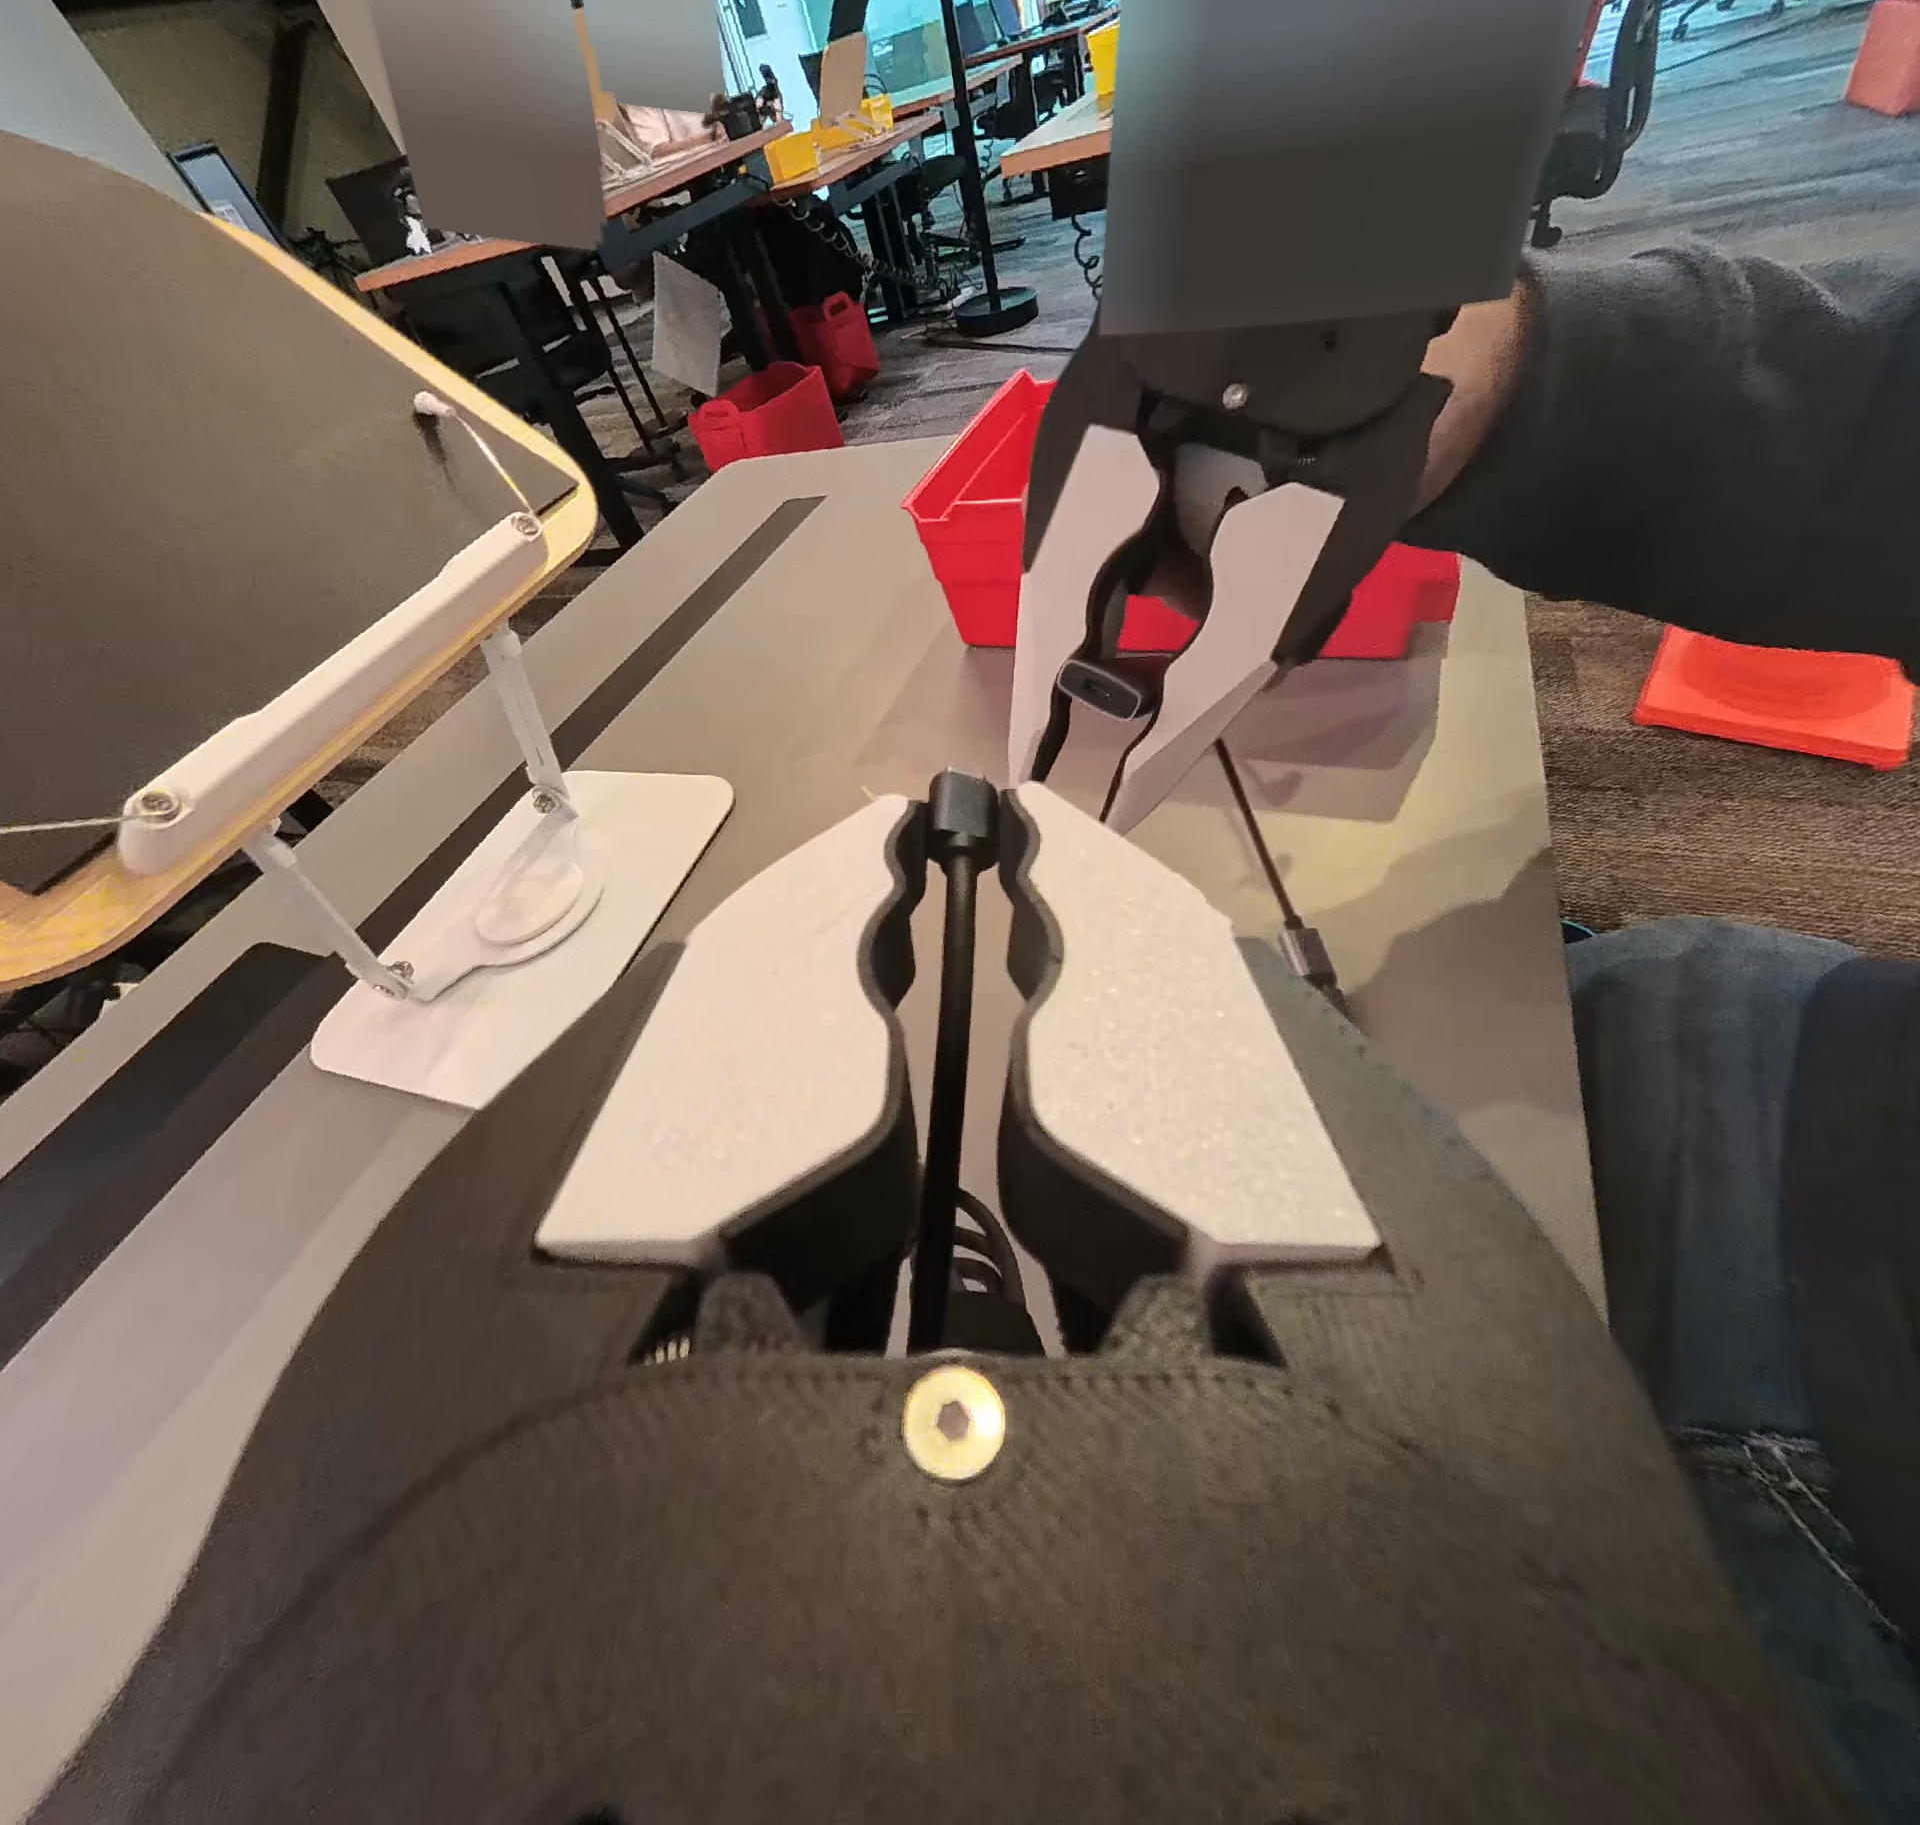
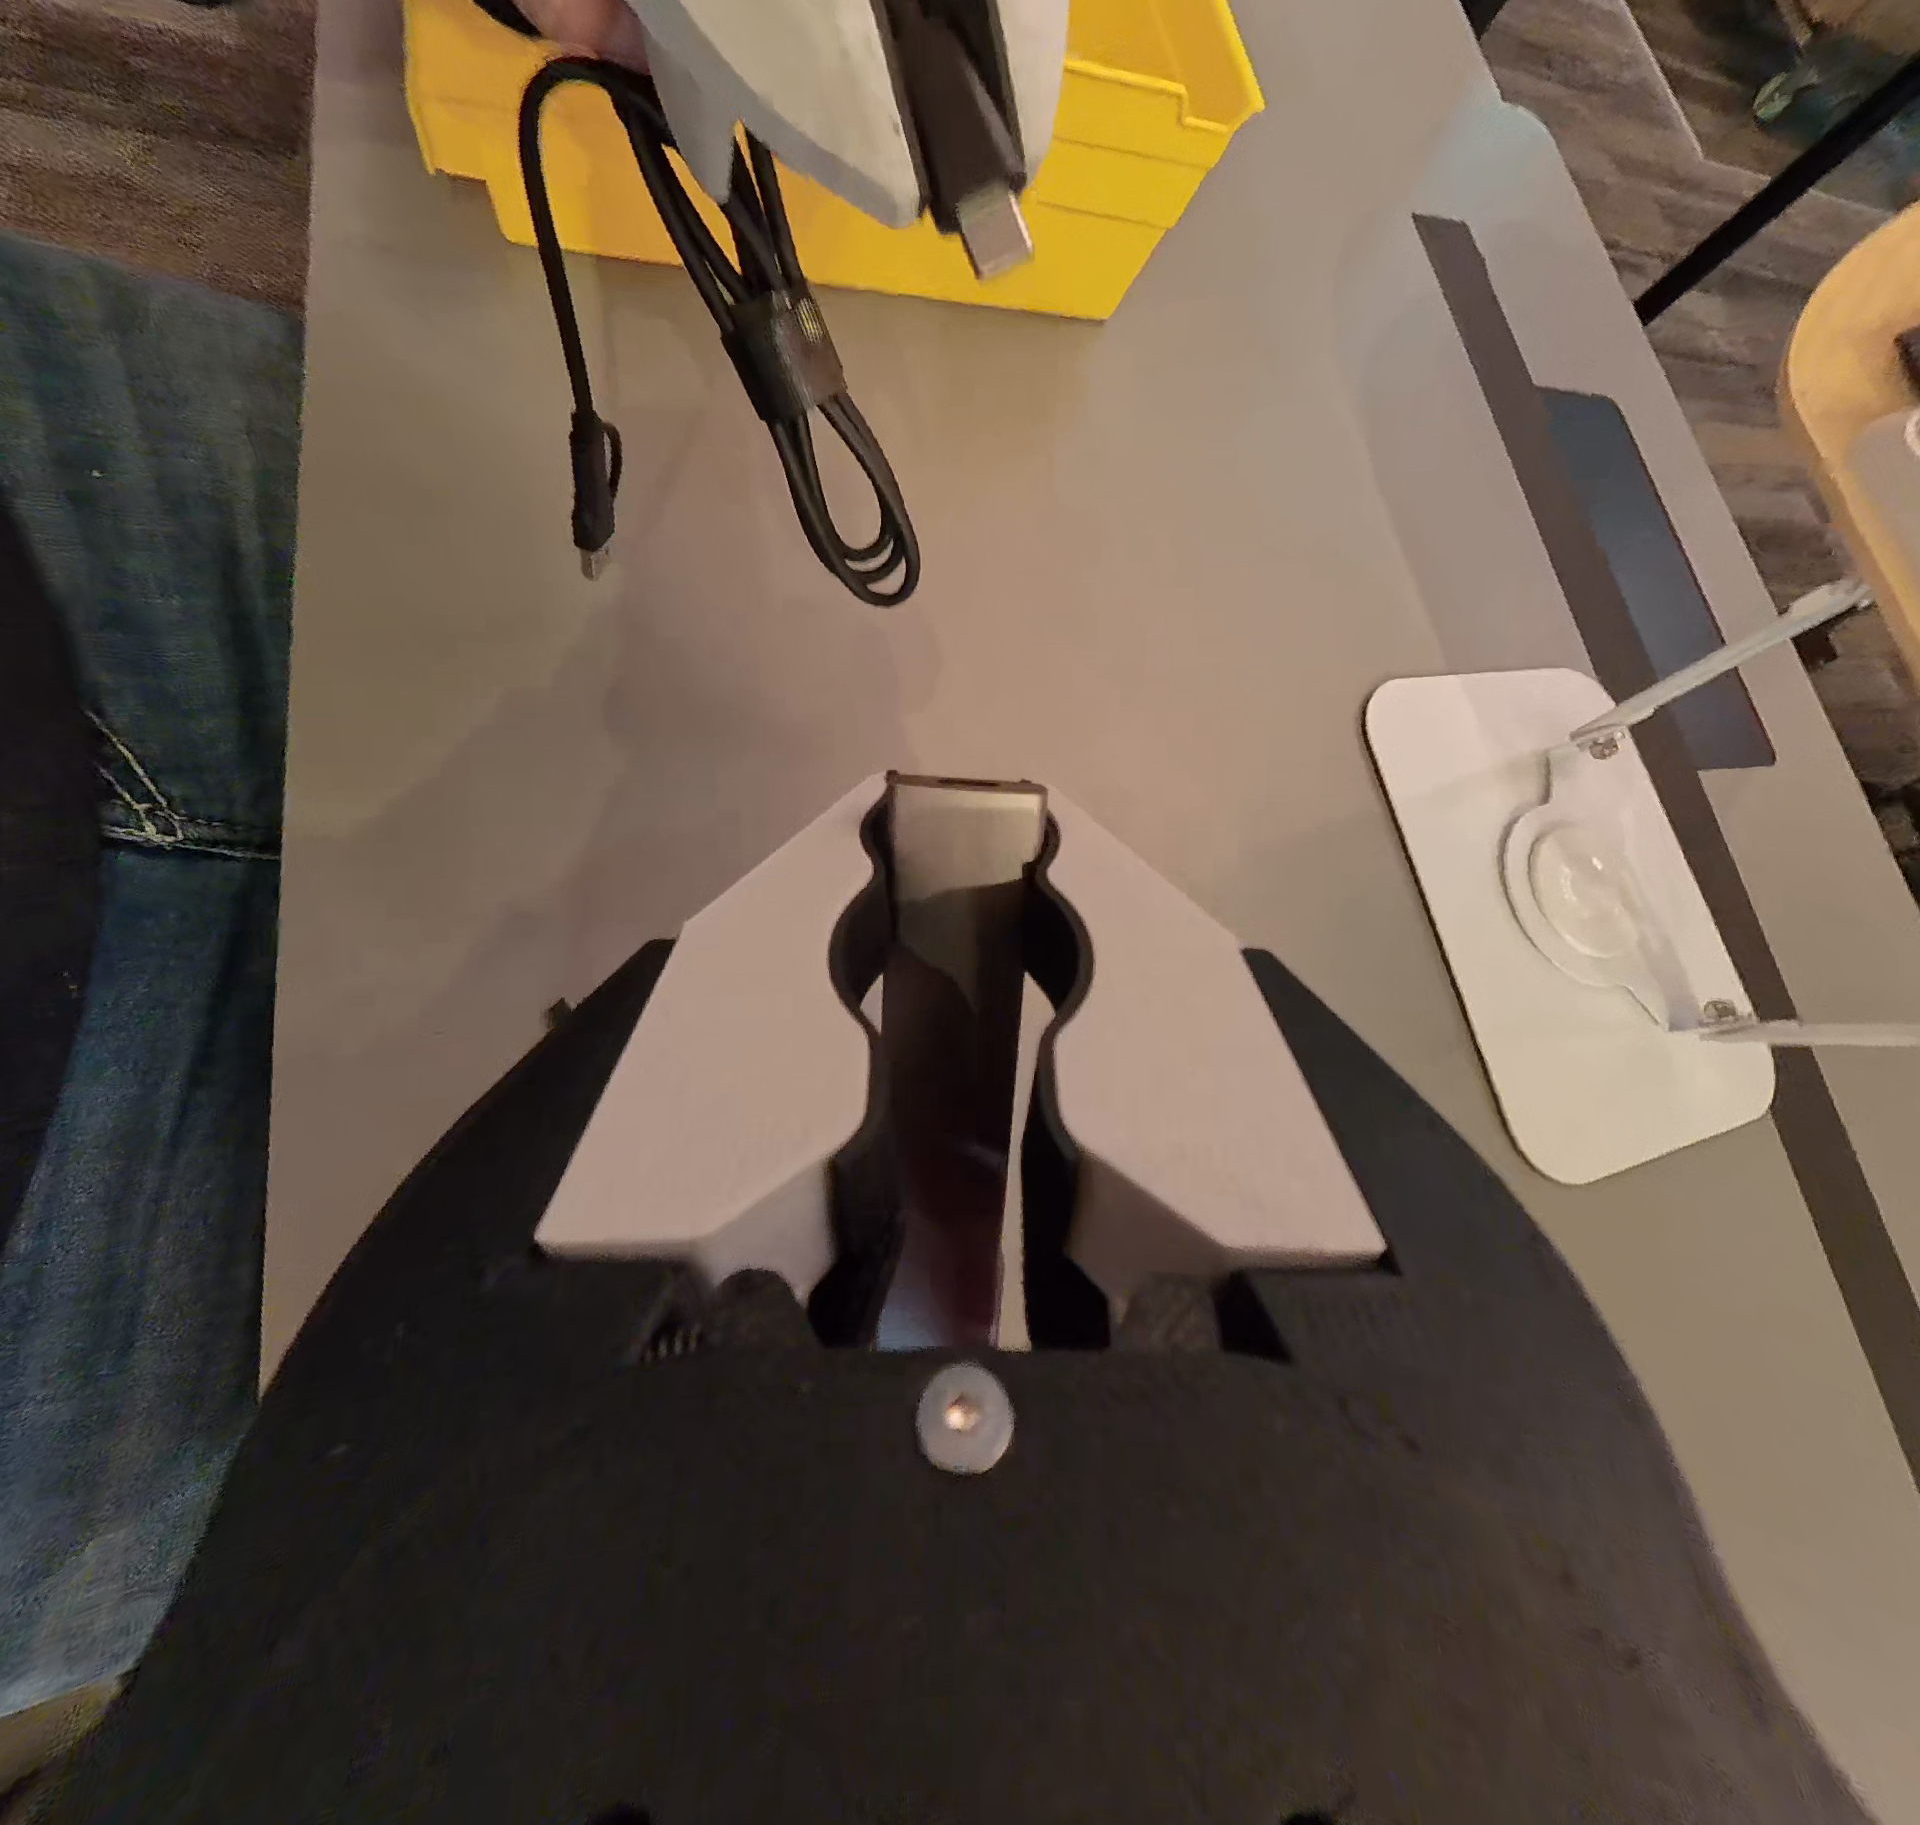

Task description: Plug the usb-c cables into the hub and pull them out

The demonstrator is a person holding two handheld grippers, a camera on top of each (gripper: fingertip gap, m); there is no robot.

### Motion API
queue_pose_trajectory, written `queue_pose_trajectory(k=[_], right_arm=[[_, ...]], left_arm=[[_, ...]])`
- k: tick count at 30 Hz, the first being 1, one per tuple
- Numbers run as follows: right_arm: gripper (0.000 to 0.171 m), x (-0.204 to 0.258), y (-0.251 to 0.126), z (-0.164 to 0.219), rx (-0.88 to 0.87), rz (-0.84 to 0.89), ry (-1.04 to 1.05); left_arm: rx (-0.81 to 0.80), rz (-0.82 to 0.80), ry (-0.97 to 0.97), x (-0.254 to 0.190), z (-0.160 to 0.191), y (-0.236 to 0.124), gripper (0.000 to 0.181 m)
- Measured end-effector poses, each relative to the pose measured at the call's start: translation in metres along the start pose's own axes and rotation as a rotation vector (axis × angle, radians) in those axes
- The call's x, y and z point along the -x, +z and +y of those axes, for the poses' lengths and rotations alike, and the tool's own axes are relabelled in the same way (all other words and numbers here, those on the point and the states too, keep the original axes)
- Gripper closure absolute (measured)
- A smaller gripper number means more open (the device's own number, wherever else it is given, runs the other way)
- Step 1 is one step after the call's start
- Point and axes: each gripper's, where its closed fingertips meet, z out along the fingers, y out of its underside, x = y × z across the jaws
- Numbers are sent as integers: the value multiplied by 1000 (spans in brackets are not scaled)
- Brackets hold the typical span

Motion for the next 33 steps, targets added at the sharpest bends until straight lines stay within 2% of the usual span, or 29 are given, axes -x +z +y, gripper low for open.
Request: queue_pose_trajectory(k=[11,14,22,29,33], right_arm=[[154,1,34,41,225,-14,45],[156,5,43,44,269,-57,56],[157,-6,58,46,308,-41,113],[133,-4,59,64,357,-30,174],[129,-7,49,67,350,-3,190]], left_arm=[[44,-28,49,5,-3,-3,169],[59,-25,59,4,0,-3,169],[81,-34,52,9,8,-2,169],[87,-44,29,17,12,-4,168],[87,-49,18,20,13,-4,168]])
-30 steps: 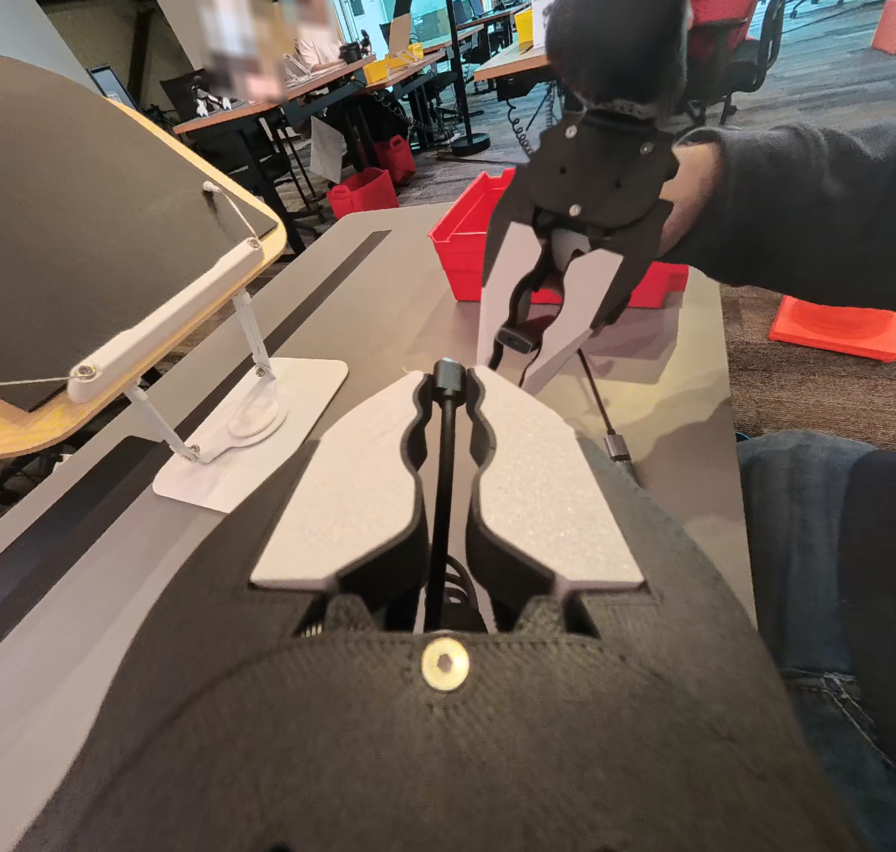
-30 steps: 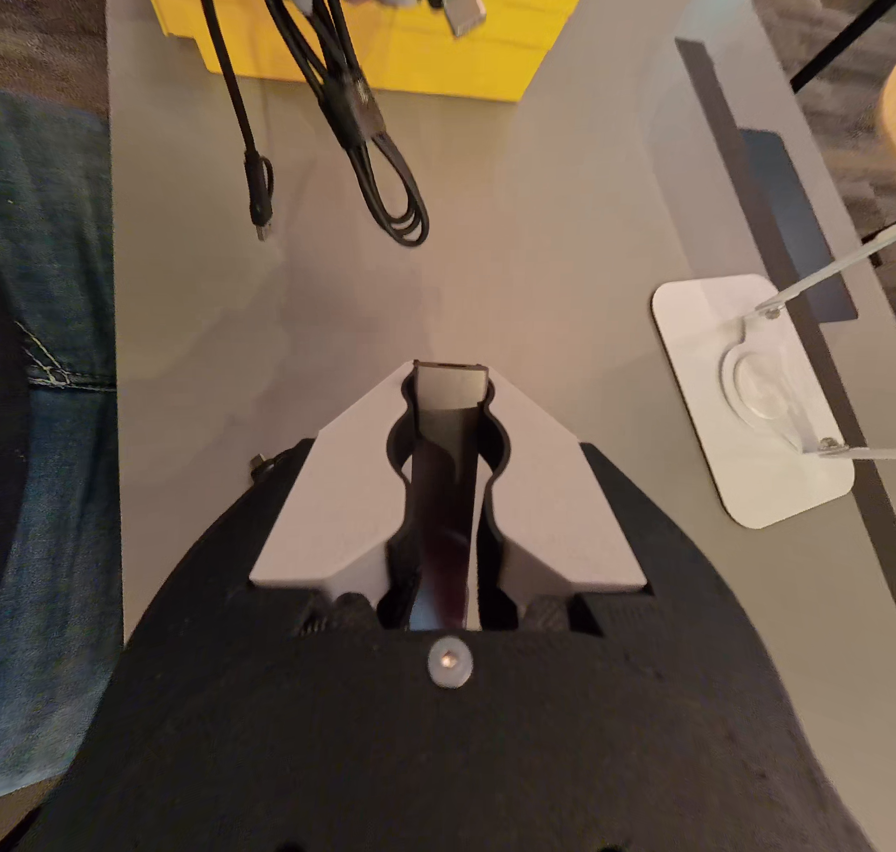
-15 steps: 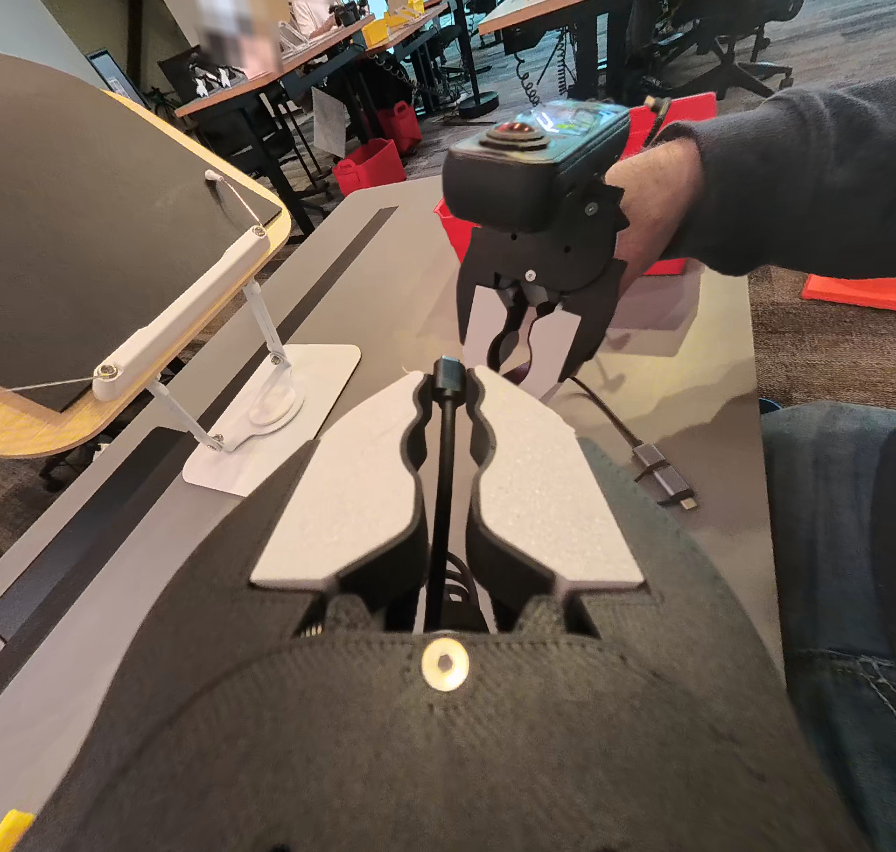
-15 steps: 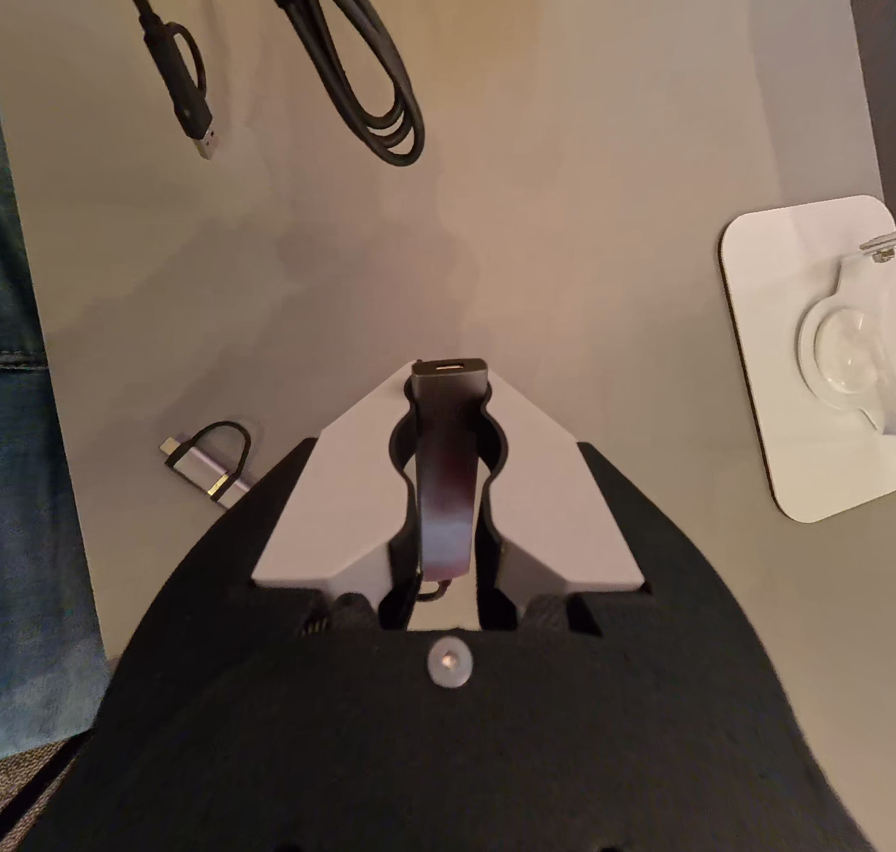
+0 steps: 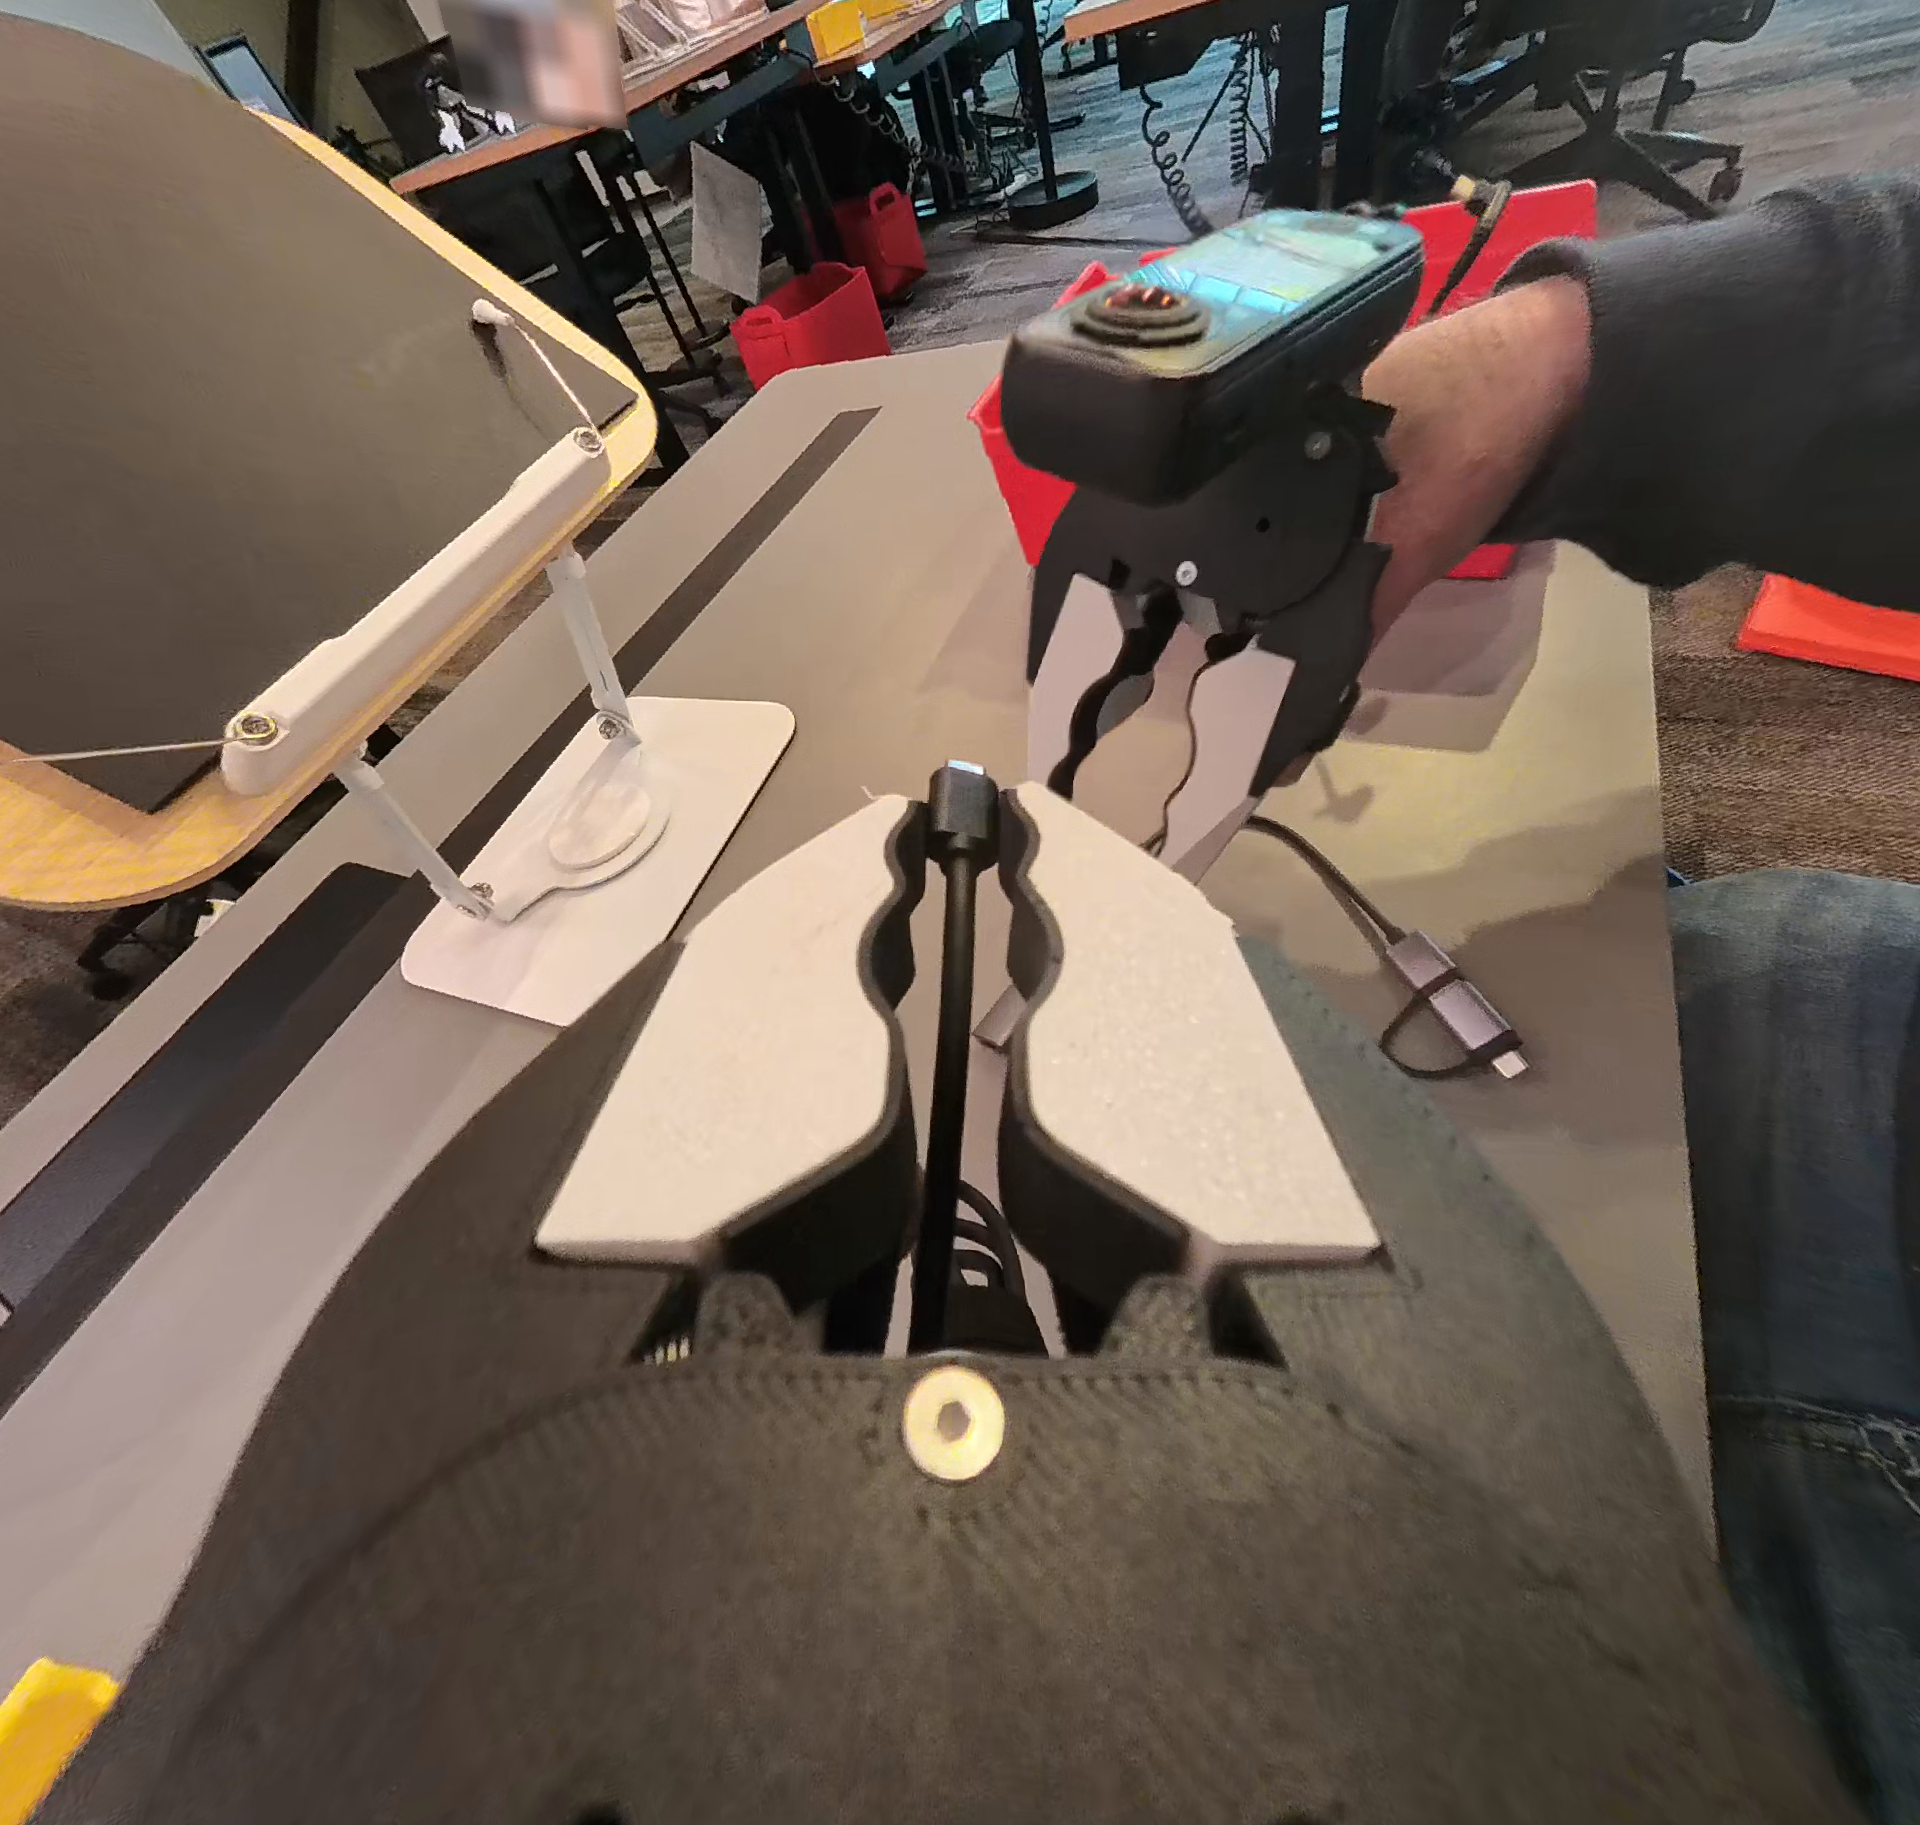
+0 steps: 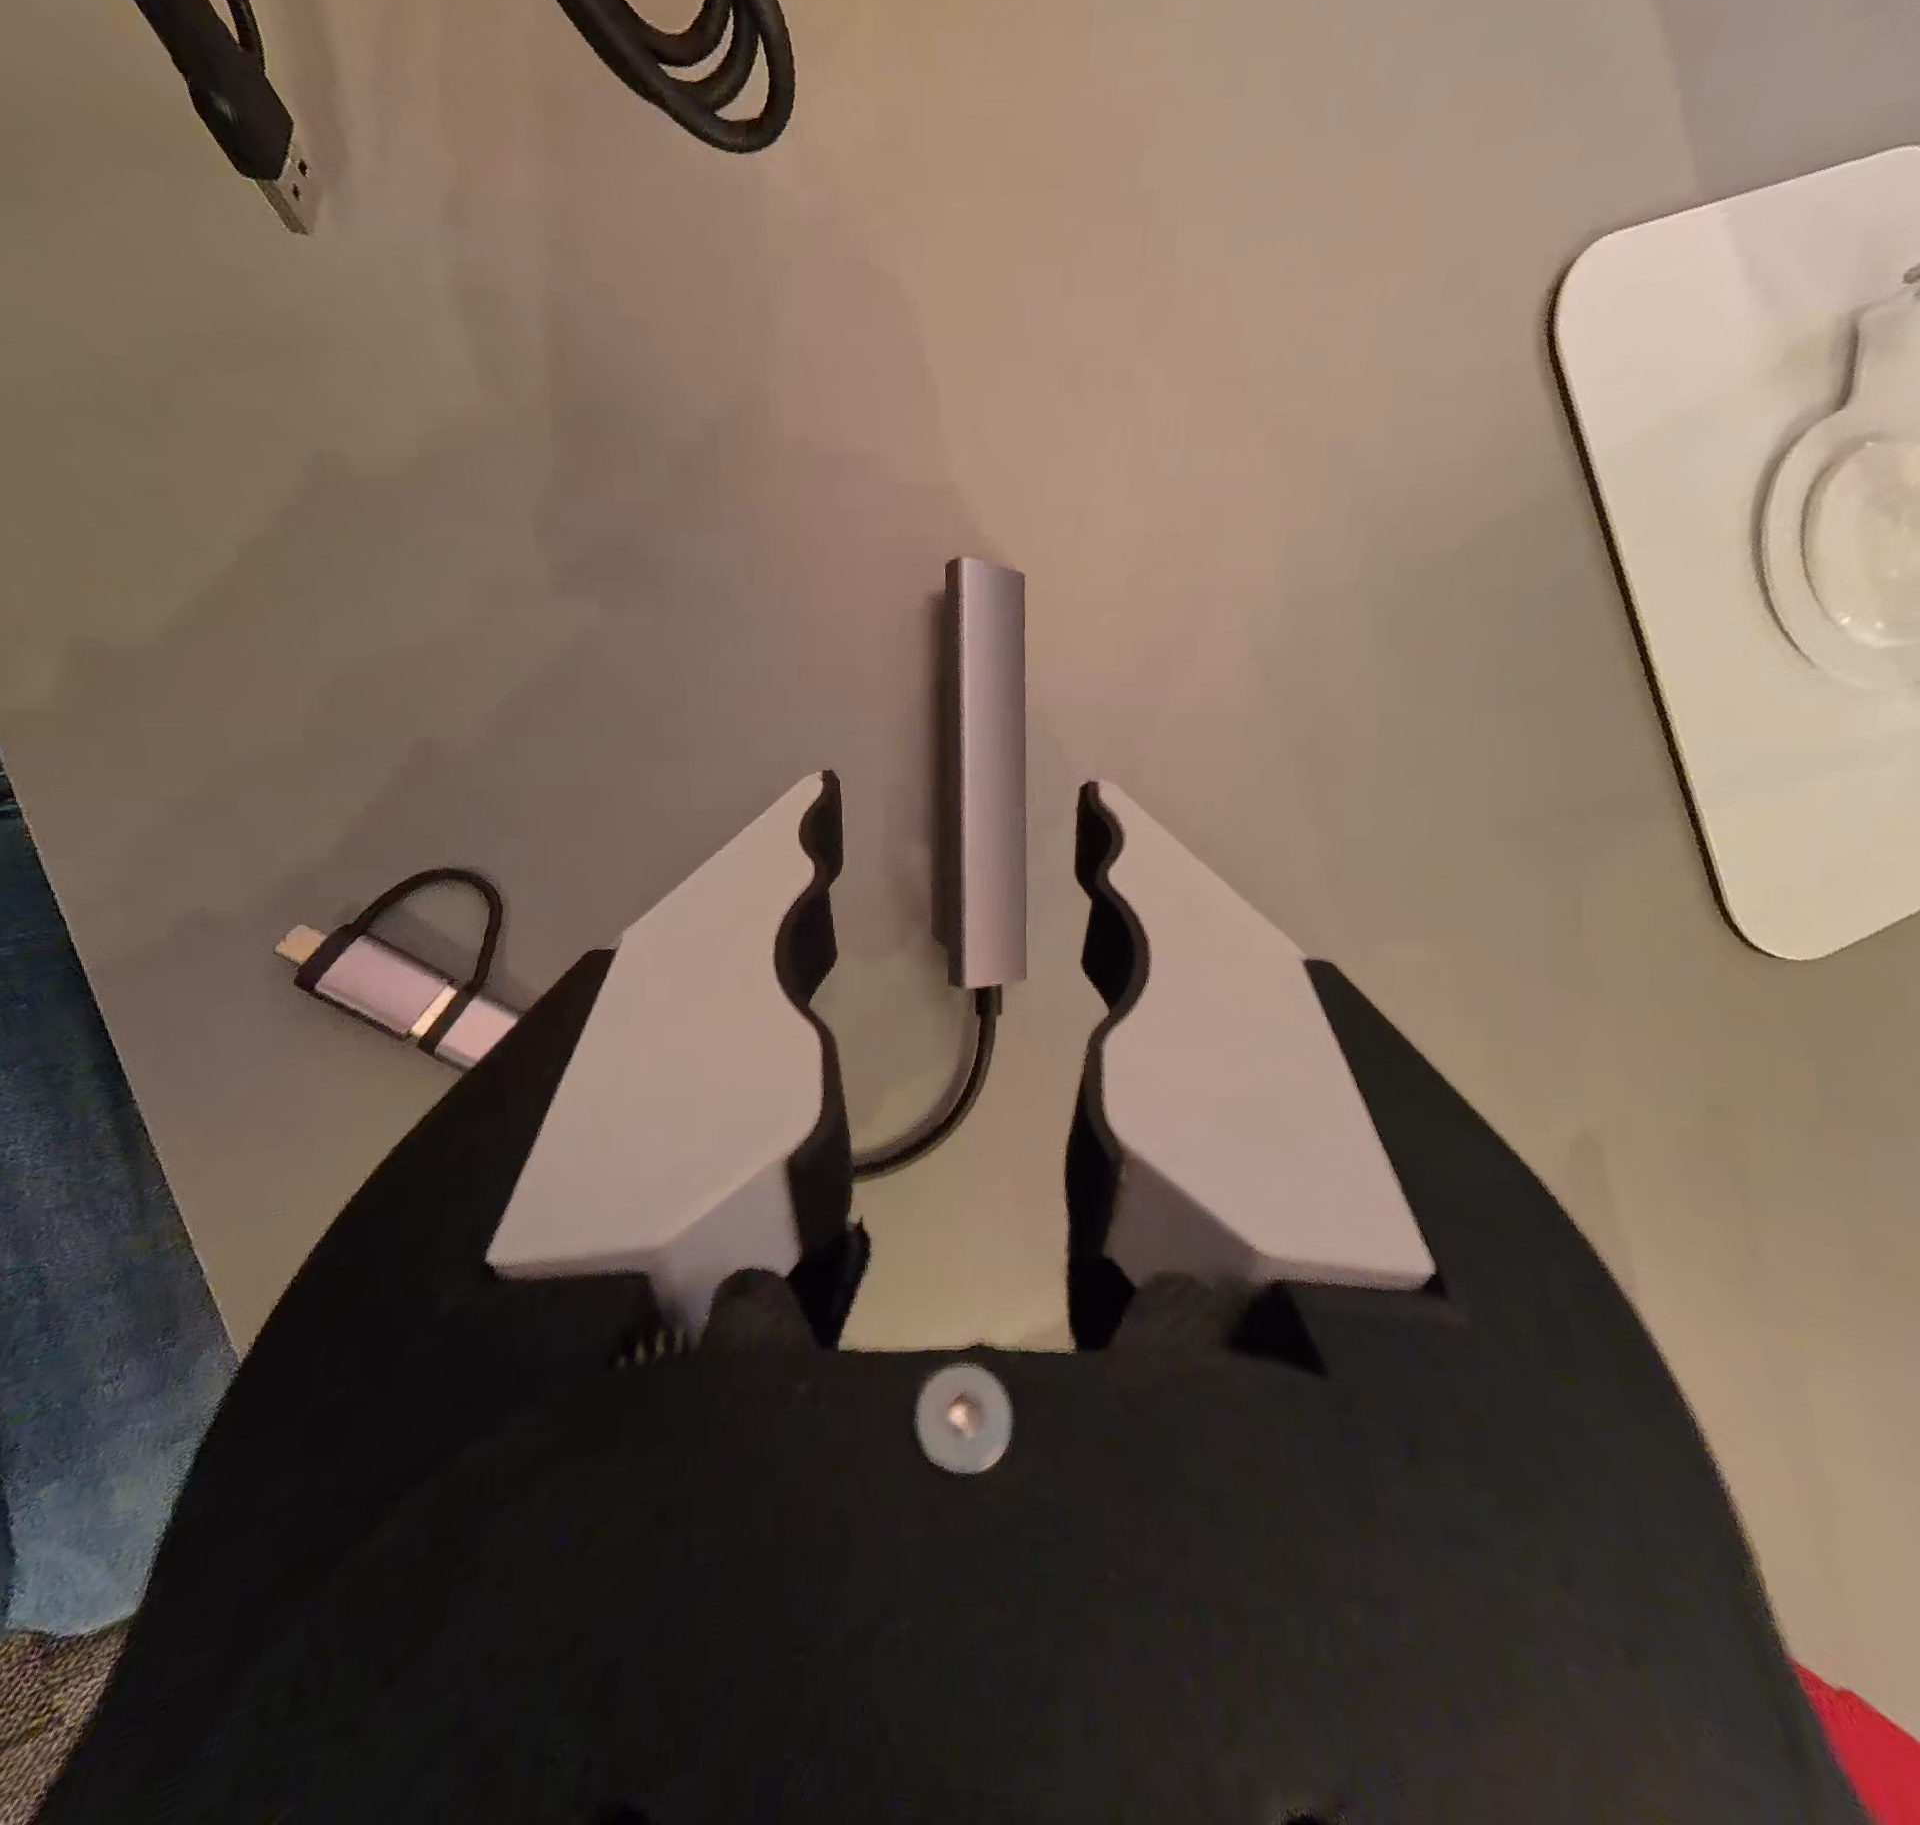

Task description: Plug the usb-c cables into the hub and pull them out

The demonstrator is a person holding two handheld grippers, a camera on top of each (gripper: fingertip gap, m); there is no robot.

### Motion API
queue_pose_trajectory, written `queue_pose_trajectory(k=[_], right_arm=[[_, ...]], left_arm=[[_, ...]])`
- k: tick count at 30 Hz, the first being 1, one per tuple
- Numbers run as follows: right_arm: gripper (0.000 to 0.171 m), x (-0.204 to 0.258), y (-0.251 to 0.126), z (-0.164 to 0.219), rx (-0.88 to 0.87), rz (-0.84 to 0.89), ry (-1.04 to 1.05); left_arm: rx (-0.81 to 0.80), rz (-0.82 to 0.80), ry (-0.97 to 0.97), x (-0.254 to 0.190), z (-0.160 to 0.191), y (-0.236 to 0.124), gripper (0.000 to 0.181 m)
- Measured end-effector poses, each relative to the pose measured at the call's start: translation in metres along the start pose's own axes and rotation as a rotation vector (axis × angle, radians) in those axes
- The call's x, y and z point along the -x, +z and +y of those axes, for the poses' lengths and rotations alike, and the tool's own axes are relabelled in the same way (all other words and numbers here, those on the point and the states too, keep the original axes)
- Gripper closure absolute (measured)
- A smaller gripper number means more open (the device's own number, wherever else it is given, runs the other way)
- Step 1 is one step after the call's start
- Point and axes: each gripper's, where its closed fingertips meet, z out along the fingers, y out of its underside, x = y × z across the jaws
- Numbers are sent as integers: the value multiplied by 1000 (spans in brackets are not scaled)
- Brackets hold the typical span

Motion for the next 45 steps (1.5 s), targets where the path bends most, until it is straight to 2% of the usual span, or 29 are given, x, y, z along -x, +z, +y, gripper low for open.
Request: queue_pose_trajectory(k=[17,23,27,30,35,36,38,39,45], right_arm=[[110,-14,-15,20,30,57,37],[113,-23,-20,30,35,79,82],[120,-30,-20,32,12,101,99],[123,-20,-12,34,10,28,123],[127,-7,16,56,136,-11,109],[131,-6,21,62,165,-6,99],[150,-6,28,54,113,-4,119],[153,-7,30,53,108,-1,127],[155,-13,29,49,79,28,136]], left_arm=[[38,-25,-1,8,10,0,169],[18,-49,-19,19,8,-7,169],[-10,-71,-38,26,4,-11,169],[-1,-72,-38,26,6,-11,168],[5,-57,-43,23,10,-8,169],[7,-54,-42,22,11,-7,169],[9,-56,-40,21,11,-6,169],[9,-63,-40,22,11,-5,169],[1,-78,-37,23,11,-6,169]])
